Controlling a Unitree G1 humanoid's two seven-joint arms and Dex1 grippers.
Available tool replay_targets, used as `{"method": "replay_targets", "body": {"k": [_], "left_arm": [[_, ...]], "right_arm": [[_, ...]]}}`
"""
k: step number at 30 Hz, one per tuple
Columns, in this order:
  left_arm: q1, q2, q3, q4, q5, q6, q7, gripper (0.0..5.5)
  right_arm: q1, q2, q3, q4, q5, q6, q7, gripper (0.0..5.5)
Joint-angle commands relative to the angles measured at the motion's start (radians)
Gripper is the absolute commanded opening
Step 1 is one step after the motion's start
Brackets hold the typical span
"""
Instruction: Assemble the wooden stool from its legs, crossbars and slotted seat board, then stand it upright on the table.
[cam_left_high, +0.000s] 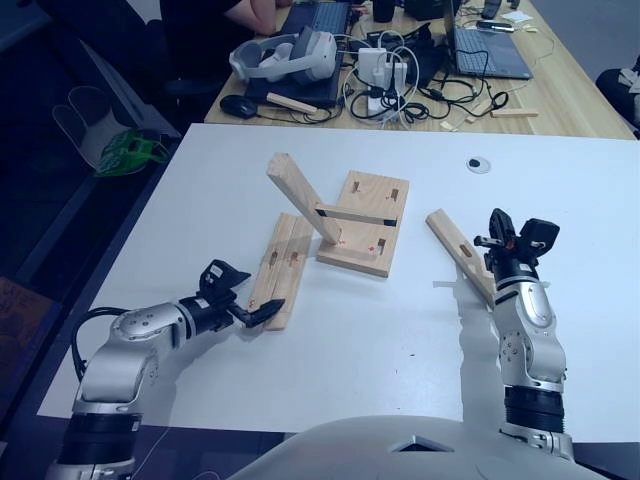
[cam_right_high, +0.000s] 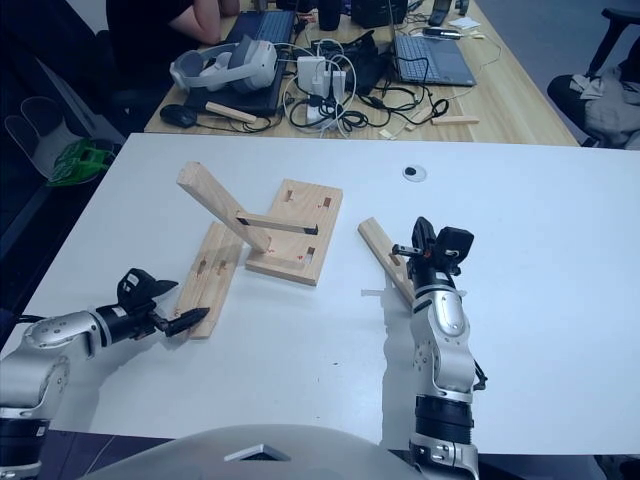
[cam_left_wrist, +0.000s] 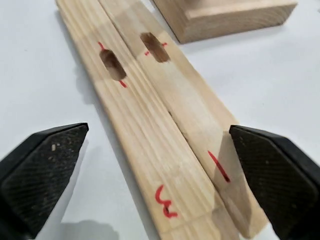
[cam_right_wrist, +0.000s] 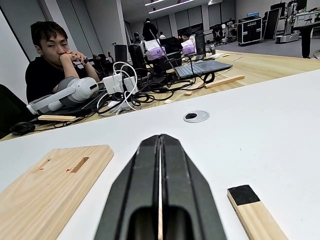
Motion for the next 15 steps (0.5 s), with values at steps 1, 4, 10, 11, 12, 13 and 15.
{"method": "replay_targets", "body": {"k": [1,4,10,11,12,13,15], "left_arm": [[0.024,-0.001,-0.006,-0.048,-0.065,0.037,-0.048,5.23],[0.052,0.015,-0.012,-0.076,-0.117,0.086,-0.09,5.23],[0.067,0.041,-0.051,-0.095,-0.082,0.113,-0.072,5.23],[0.065,0.043,-0.06,-0.086,-0.063,0.109,-0.057,5.23],[0.063,0.047,-0.07,-0.079,-0.044,0.104,-0.047,5.23],[0.059,0.051,-0.083,-0.071,-0.019,0.1,-0.031,5.23],[0.041,0.054,-0.105,-0.065,0.031,0.106,0.018,5.23]], "right_arm": [[-0.012,-0.007,-0.004,0.011,0.001,-0.001,0.001,0.0],[-0.015,-0.008,-0.004,0.015,0.0,-0.001,0.001,0.0],[-0.02,-0.01,-0.002,0.019,-0.001,-0.003,0.001,0.0],[-0.021,-0.01,-0.002,0.019,-0.001,-0.003,0.001,0.0],[-0.021,-0.011,-0.003,0.019,-0.001,-0.003,0.001,0.0],[-0.021,-0.011,-0.003,0.019,-0.001,-0.003,0.0,0.0],[-0.021,-0.012,-0.003,0.019,-0.001,-0.003,0.001,0.0]]}}
